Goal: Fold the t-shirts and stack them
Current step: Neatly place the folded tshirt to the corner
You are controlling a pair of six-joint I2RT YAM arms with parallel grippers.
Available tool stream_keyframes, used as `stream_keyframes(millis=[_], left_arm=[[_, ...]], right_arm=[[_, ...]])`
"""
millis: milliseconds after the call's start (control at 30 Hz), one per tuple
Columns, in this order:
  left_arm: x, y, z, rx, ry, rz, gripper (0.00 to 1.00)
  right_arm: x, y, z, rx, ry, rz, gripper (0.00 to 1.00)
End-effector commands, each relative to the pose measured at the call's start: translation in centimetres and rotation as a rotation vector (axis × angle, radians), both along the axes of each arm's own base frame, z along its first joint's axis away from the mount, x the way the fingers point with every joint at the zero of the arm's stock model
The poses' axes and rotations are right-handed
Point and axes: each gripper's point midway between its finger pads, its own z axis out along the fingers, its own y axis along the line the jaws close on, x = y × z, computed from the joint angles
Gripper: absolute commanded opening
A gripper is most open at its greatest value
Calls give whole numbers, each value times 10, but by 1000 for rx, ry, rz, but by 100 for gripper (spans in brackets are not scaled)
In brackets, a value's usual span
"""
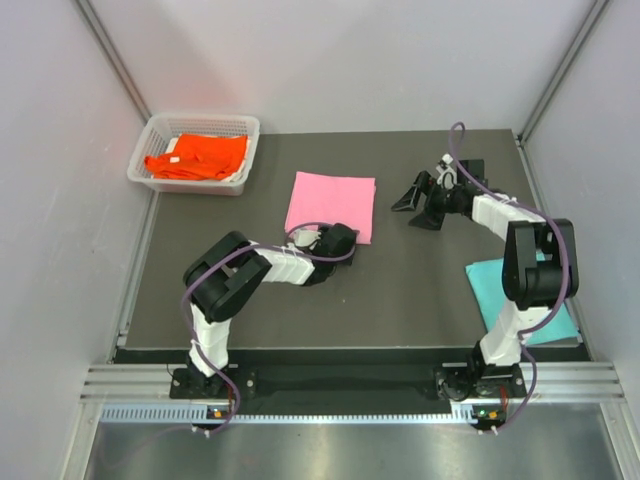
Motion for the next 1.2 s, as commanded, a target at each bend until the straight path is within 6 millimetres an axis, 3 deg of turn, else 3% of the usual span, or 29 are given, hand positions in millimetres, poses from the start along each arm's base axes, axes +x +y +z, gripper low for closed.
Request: stream_keyframes(millis=[0,67,167,233,300,400,600,800,933,1167], left_arm=[[10,5,-9,10,-2,71,51],[12,3,-8,13,-10,65,48],[14,0,-8,-7,-29,65,32],[15,-1,3,-41,-68,56,19],[13,-3,15,-60,-80,42,8],[10,-5,31,-85,-95,19,0],[6,1,61,-113,-127,4,0],[-1,8,73,-139,-140,-7,0],[-5,15,79,-144,-148,-4,0],[-5,21,91,-163,-165,-11,0]], right_arm=[[23,9,11,-15,-86,34,85],[27,13,2,-18,-69,42,87],[35,22,-3,-20,-64,61,92],[42,30,-4,-5,-66,89,99],[46,41,-8,21,-60,123,100],[49,56,-16,55,-35,169,100],[52,78,-28,101,1,173,100],[60,93,-40,146,25,134,98],[62,96,-52,128,81,78,90],[38,97,-51,42,184,-32,86]])
